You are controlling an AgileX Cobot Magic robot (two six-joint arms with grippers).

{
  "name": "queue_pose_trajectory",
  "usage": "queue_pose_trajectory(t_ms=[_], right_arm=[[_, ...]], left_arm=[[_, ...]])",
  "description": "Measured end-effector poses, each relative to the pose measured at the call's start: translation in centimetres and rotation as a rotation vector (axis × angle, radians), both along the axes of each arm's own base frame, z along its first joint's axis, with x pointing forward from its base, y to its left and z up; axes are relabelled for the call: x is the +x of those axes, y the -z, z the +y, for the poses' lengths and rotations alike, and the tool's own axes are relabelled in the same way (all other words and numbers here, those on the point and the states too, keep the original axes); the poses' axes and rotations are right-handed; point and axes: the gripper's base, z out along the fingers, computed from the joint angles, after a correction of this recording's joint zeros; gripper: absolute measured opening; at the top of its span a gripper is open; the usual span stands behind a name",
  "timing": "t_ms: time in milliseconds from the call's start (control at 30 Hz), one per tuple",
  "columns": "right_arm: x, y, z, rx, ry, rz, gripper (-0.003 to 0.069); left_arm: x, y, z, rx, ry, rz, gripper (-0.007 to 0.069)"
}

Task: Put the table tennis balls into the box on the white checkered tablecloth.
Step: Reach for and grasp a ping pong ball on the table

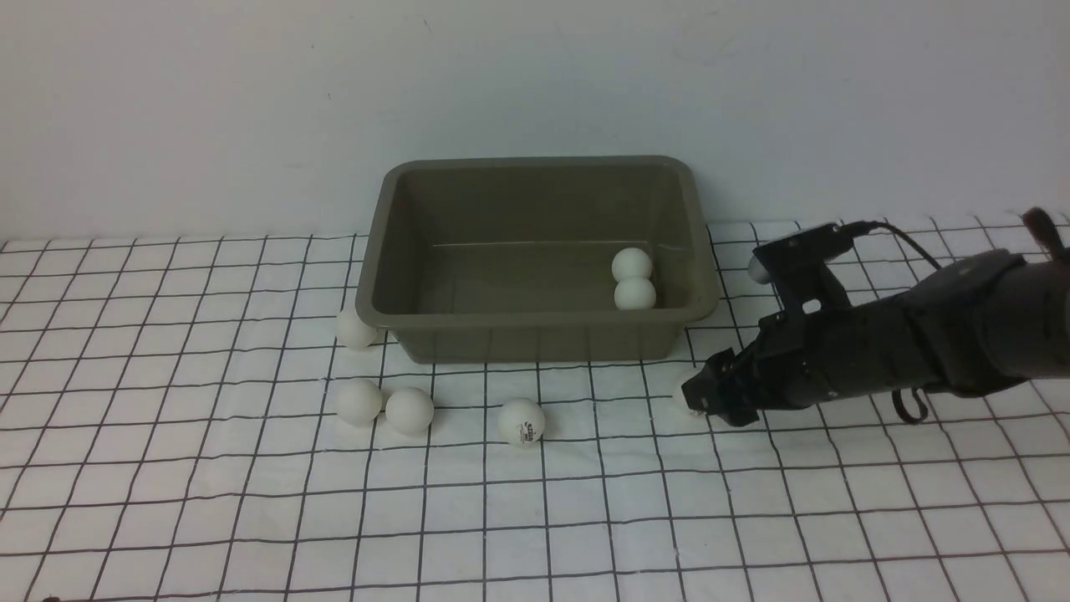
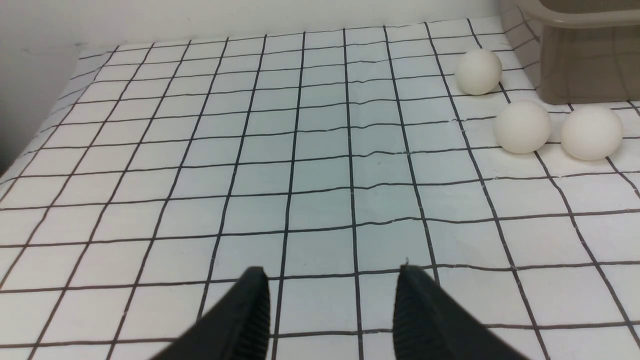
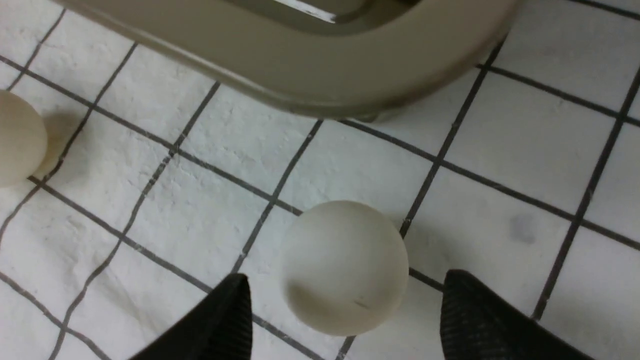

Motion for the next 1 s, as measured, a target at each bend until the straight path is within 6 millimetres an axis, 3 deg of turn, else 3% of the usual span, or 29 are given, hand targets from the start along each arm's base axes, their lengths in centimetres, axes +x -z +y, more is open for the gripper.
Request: queue_pose_trajectory(t_ms=[600,1000], right_arm=[[0.4,0.0,0.4,0.063,0.011,-0.029,0.0457],[0.5,1.7,0.5,0.052,0.007,0.011,0.0457]], left_arm=[[0.0,0.0,0.0,0.0,0.0,0.0,0.031],[0.0,0.0,0.0,0.0,0.0,0.0,0.031]])
